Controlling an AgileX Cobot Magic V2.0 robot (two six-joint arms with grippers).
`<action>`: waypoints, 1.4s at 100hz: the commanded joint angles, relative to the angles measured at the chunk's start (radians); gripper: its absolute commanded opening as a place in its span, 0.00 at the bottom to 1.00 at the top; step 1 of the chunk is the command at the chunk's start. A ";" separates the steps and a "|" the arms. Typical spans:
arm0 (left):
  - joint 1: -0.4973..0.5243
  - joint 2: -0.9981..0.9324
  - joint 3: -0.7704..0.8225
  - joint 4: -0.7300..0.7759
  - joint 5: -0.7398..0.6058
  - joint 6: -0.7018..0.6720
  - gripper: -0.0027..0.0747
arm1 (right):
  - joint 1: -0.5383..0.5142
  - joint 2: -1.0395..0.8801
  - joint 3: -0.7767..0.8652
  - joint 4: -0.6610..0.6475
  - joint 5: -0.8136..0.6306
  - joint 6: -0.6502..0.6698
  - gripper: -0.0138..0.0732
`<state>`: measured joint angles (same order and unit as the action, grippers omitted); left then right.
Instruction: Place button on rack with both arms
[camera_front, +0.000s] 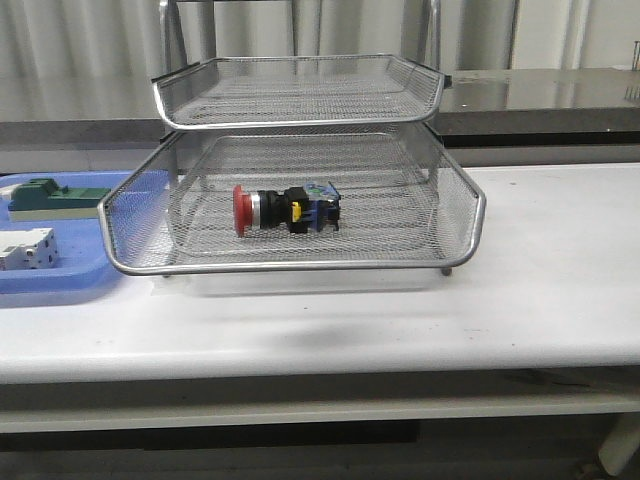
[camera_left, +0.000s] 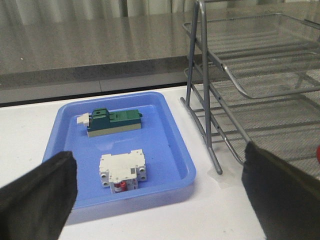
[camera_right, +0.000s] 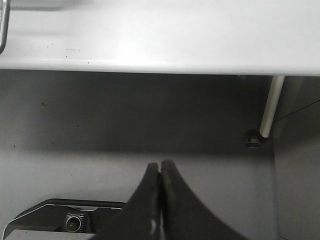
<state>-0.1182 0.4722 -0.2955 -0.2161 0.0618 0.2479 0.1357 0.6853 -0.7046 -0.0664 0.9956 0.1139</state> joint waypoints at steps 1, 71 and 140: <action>0.003 0.002 -0.026 -0.013 -0.102 -0.010 0.87 | 0.002 -0.002 -0.033 -0.013 -0.046 -0.004 0.08; 0.003 0.002 -0.026 -0.013 -0.102 -0.010 0.31 | 0.002 -0.002 -0.033 -0.013 -0.046 -0.004 0.08; 0.003 0.002 -0.026 -0.013 -0.102 -0.008 0.04 | 0.002 -0.002 -0.033 -0.012 -0.047 -0.004 0.08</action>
<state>-0.1182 0.4722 -0.2955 -0.2184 0.0414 0.2479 0.1357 0.6853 -0.7046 -0.0664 0.9956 0.1139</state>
